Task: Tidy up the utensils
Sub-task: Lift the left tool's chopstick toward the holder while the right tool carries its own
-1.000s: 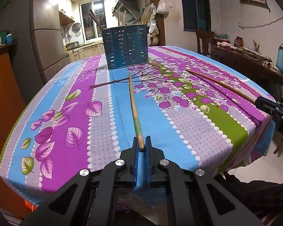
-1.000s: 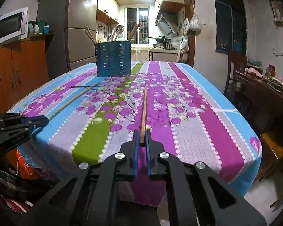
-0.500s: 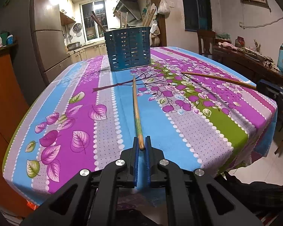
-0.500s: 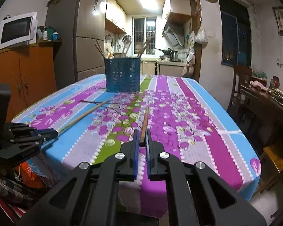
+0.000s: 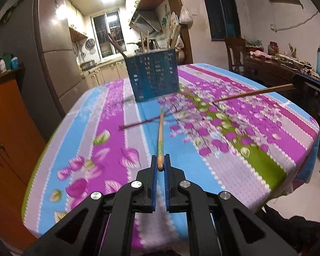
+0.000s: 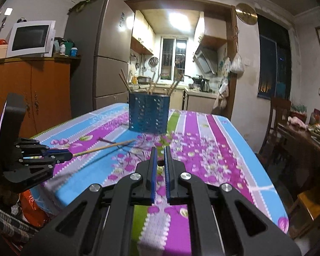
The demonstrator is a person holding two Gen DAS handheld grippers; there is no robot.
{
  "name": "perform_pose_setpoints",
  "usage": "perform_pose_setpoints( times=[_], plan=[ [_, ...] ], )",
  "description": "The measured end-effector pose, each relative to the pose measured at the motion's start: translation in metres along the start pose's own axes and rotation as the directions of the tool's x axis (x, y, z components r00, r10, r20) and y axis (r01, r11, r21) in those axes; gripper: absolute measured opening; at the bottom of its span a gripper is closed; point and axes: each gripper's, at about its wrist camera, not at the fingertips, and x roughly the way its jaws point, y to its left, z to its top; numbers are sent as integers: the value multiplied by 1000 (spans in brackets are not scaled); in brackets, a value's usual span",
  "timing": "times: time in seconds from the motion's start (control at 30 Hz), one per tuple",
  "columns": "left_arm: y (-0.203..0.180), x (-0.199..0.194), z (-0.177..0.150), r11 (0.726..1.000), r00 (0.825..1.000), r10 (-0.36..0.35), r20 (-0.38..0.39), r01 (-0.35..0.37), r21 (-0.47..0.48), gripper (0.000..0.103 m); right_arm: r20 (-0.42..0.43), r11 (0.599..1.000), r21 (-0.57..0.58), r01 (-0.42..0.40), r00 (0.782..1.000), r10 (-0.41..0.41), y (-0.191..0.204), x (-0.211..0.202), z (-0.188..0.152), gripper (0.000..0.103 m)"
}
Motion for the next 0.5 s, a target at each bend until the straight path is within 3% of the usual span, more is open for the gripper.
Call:
perform_pose_setpoints(
  times=[0.5],
  plan=[
    [11,-2,39,999,996,48,69,-48,3,7,93,998,-3,-62,994,62,3,17,59,5]
  ],
)
